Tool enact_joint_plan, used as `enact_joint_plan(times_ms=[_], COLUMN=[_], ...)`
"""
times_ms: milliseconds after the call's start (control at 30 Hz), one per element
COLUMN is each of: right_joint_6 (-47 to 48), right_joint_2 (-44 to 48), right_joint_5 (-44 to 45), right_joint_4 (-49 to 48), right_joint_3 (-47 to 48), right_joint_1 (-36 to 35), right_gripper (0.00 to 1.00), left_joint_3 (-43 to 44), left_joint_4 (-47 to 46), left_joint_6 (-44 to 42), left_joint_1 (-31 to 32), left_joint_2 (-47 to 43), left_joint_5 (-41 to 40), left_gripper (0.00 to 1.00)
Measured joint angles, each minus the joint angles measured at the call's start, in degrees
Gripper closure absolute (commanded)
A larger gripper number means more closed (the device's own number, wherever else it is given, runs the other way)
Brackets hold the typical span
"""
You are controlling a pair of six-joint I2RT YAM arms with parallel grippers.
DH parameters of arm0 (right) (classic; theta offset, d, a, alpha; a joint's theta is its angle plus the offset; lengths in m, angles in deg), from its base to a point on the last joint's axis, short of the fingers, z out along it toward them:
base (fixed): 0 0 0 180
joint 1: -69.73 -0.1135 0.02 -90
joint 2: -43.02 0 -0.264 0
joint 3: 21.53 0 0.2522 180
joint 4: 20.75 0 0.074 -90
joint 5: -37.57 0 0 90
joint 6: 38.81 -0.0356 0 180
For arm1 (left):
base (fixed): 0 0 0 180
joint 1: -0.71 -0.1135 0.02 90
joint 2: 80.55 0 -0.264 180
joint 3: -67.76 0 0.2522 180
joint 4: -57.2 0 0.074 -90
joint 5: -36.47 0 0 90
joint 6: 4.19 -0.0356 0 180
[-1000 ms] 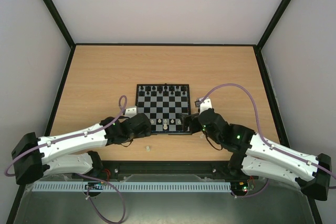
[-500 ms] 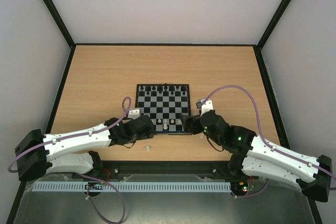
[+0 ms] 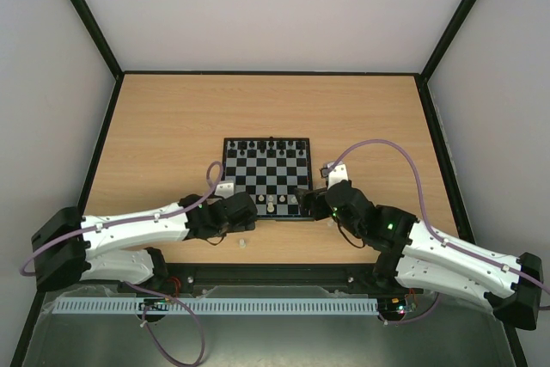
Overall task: Set up the chess pieces on the board
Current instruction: Pick up the chess piece at the center of the board.
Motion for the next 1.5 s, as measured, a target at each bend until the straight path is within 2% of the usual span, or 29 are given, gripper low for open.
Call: enact_joint_plan(times_ms=[233, 967, 1267, 1500], right_joint_6=[0.00, 0.00, -0.20, -0.48], right_joint_2=[0.00, -2.25, -2.19, -2.27], right_joint_5=[-0.04, -0.04, 1.27, 2.71], right_joint_4=[-0.02, -0.22, -0.70, -0.72], right_joint_3=[0.00, -0.02, -0.87, -0.87], right_joint_1=[0.00, 0.00, 0.00, 0.00], right_gripper=[0.01, 0.02, 0.01, 0.01], left_joint_3=[0.11, -2.01, -5.53, -6.38], left_joint_4=[-0.76, -1.20, -2.80, -2.51], left_joint_6=[1.05, 5.22, 9.70, 14.25], left_joint_1=[1.92, 6.23, 13.40, 19.30], left_joint_2=[2.75, 2.45, 1.55, 4.44], left_joint_5=[0.09, -0.20, -1.57, -2.67], left_gripper=[0.01, 0.01, 0.01, 0.03])
